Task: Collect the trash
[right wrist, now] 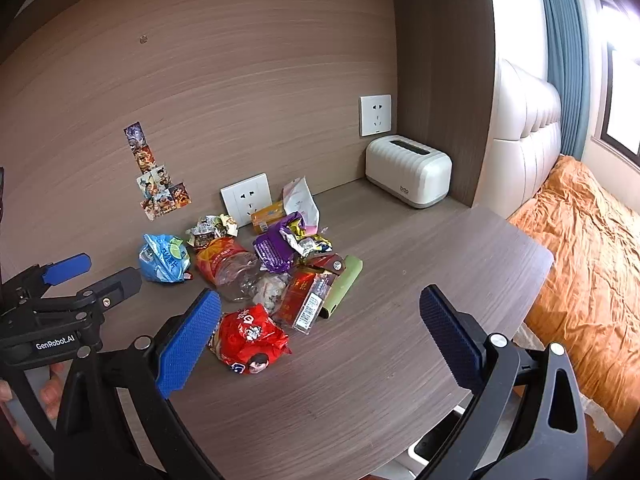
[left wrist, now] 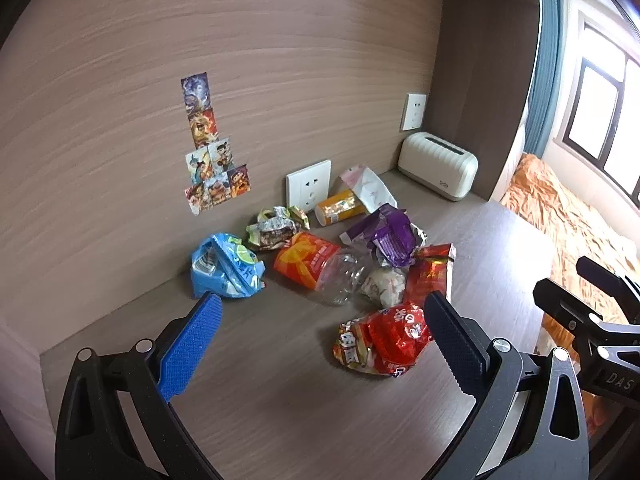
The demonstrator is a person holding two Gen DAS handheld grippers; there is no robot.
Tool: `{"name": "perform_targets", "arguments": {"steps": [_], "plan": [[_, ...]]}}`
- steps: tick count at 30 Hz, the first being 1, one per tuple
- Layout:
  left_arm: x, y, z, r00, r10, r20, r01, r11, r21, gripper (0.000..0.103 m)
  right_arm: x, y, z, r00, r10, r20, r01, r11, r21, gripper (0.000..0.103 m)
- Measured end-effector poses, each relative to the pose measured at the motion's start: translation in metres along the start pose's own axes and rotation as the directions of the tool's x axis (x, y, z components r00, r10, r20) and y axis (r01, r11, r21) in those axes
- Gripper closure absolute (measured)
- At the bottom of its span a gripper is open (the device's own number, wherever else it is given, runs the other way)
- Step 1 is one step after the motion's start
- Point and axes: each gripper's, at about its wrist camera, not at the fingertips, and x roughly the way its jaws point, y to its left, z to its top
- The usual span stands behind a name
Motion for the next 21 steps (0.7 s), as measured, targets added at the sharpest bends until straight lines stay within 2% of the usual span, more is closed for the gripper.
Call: {"name": "perform_targets", "arguments": {"steps": [12, 21], "plan": [[-0.0013, -0.0021, -0.0029, 1.000, 0.004, -0.004, -0.004, 1.000, 0.007, 0.004, 0.0037, 0.0001, -0.0027, 0.999, -0.002, -0.033, 0.002, 1.000, -0.021, 0.004], [0.0056, 0.0014, -0.0044, 0.999, -0.005, -0.035, 0.005, 1.000, -0.002, 0.004, 0.0064, 0.0006, -0.0019, 0.999, 0.001, -0.040, -0.001, 1.000, -0.011, 0.004]]}}
